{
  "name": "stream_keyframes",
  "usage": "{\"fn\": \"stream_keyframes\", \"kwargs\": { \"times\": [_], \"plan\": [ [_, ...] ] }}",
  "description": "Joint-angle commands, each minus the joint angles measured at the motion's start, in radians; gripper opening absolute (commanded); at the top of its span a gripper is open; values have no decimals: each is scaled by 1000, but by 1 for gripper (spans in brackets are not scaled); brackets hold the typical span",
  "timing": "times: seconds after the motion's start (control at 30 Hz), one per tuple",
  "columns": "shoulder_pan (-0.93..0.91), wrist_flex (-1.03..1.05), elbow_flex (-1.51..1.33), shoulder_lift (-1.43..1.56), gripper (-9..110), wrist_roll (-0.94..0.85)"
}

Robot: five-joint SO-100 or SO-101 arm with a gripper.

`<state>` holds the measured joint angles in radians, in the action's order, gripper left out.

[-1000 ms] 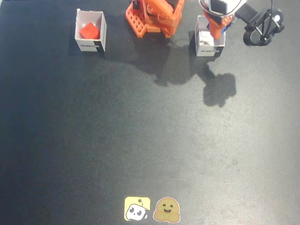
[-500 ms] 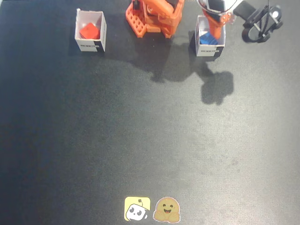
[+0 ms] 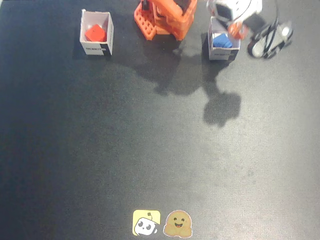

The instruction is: Put the red cube in the right box and the blue cube in the left box.

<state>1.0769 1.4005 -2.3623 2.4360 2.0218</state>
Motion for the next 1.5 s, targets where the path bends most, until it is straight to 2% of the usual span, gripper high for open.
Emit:
{"fn": "stream_keyframes", "kwargs": {
  "times": [0.0,0.3,0.67,0.77,1.1,1.47],
  "plan": [
    [-153,-21,9,14,0,-91],
    [-626,-2,-101,236,0,-276],
    [-983,-17,-247,531,0,-423],
    [-1023,-18,-322,657,0,-440],
    [-1085,-206,-509,657,0,-491],
    [-1089,-138,-511,657,0,-566]
  ]
}}
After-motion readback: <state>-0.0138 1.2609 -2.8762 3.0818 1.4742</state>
